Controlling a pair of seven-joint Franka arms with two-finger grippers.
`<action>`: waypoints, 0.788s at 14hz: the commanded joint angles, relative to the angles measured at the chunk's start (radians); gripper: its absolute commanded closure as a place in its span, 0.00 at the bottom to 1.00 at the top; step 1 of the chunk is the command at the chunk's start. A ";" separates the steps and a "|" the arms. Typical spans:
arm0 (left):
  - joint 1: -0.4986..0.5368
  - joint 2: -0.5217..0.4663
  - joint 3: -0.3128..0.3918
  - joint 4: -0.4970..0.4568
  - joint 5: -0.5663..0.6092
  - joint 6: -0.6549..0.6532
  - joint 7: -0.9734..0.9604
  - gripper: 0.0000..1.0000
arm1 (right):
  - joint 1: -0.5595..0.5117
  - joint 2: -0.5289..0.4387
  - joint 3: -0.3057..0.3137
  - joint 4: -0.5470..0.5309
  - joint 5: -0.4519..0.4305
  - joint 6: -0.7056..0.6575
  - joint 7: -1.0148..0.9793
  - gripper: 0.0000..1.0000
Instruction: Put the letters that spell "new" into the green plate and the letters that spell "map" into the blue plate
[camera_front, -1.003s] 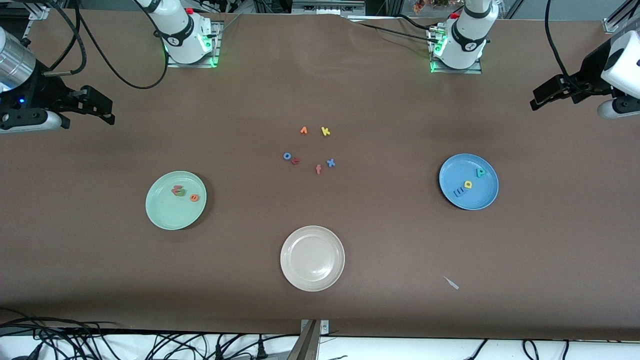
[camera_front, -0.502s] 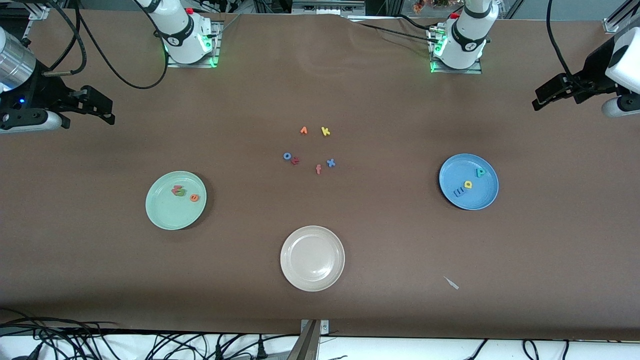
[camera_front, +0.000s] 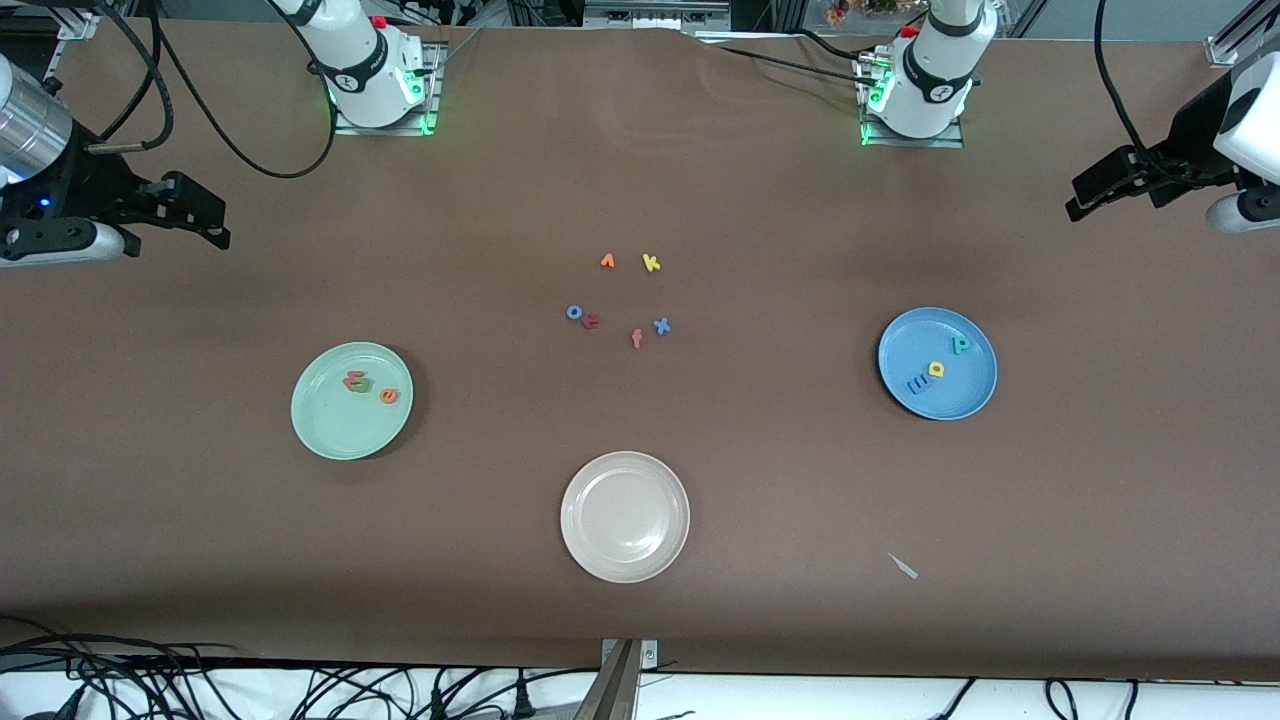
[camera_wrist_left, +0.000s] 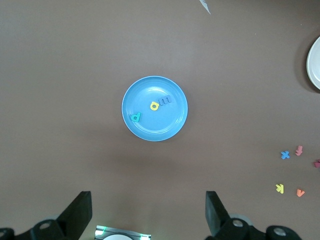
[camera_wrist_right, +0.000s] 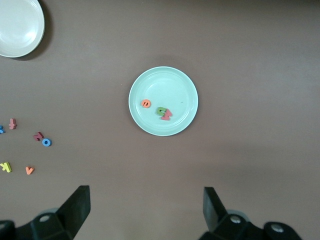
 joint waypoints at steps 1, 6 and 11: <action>-0.002 0.018 0.002 0.033 -0.011 -0.009 0.019 0.00 | -0.003 -0.001 0.001 0.004 -0.010 -0.012 -0.013 0.00; 0.001 0.018 0.001 0.033 -0.011 -0.010 0.019 0.00 | -0.003 -0.001 0.001 0.004 -0.010 -0.012 -0.013 0.00; 0.005 0.028 -0.007 0.034 -0.013 -0.012 0.019 0.00 | -0.003 -0.001 0.001 0.003 -0.010 -0.011 -0.013 0.00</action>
